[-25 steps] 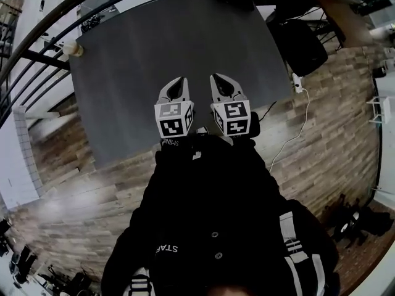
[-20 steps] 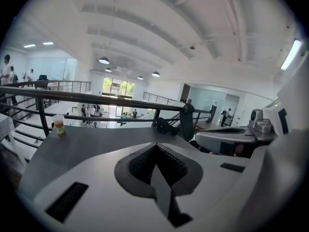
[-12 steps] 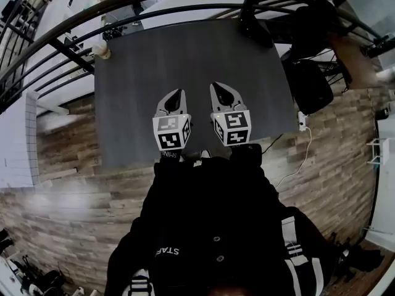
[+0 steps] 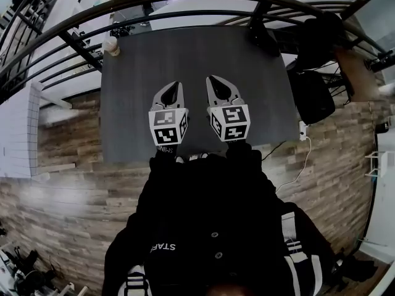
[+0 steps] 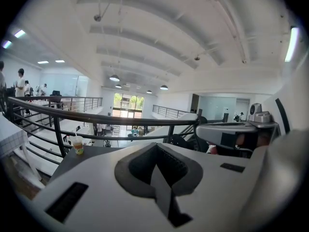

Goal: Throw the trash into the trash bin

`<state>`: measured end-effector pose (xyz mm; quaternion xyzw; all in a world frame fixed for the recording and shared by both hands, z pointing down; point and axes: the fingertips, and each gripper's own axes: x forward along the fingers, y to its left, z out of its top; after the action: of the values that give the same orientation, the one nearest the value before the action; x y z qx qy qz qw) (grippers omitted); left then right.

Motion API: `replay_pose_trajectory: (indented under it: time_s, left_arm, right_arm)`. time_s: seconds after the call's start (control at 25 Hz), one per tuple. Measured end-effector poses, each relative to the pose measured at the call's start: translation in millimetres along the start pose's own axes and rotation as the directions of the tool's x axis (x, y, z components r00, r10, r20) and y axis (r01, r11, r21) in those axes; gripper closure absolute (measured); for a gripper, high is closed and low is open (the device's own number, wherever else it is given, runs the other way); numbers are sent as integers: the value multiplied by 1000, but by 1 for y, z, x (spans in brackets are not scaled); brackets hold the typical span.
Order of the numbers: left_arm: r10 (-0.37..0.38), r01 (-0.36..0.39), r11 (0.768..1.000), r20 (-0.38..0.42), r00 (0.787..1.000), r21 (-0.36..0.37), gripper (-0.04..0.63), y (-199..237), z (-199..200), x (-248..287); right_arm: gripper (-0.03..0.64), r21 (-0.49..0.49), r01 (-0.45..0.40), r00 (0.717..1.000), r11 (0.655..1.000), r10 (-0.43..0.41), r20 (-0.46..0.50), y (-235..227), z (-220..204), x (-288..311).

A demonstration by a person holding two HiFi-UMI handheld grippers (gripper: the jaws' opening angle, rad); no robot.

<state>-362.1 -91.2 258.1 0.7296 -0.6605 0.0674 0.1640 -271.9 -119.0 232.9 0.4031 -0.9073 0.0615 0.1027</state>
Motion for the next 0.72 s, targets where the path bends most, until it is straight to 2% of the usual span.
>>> replay_pose_trajectory:
  time_s: [0.72]
  left_arm:
    - [-9,9,1000,18,1000,22,595,7,12,16]
  right_arm:
    - [603,0,7,999,1000,-7,39,-2,17,12]
